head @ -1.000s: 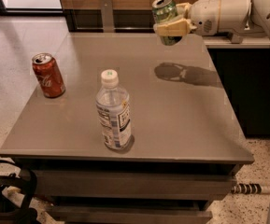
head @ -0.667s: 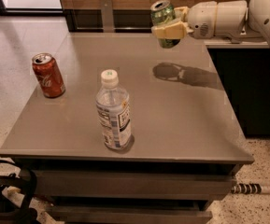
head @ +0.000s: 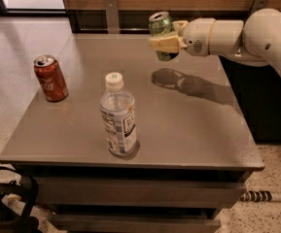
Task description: Place green can upright
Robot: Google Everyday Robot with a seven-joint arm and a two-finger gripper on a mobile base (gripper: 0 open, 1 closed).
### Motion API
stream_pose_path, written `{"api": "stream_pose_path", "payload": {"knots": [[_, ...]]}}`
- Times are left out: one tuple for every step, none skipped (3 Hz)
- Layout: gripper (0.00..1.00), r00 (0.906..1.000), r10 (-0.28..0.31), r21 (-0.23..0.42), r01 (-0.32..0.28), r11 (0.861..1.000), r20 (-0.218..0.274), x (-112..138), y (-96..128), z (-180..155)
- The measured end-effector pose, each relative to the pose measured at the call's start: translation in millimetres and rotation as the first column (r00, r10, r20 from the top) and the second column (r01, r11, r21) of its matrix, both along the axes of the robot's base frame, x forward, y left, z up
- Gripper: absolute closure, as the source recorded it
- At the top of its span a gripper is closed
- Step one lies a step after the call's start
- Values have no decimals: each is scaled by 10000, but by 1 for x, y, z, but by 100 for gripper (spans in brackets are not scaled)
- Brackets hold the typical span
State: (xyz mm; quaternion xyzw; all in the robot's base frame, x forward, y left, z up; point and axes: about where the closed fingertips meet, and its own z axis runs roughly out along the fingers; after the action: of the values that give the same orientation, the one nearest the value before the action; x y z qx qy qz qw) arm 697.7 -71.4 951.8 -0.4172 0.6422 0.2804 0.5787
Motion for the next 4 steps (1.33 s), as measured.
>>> {"api": "stream_pose_path", "payload": {"knots": [[100,9999,-12,697,24,9976,-164,19,34,-29],[100,10000,-60,523,62,9986,-44,26,34,-34],[100,9997,-109,566,96,9983,229,49,22,-63],[100,9998,8,491,-19,9988,222,52,23,-67]]}}
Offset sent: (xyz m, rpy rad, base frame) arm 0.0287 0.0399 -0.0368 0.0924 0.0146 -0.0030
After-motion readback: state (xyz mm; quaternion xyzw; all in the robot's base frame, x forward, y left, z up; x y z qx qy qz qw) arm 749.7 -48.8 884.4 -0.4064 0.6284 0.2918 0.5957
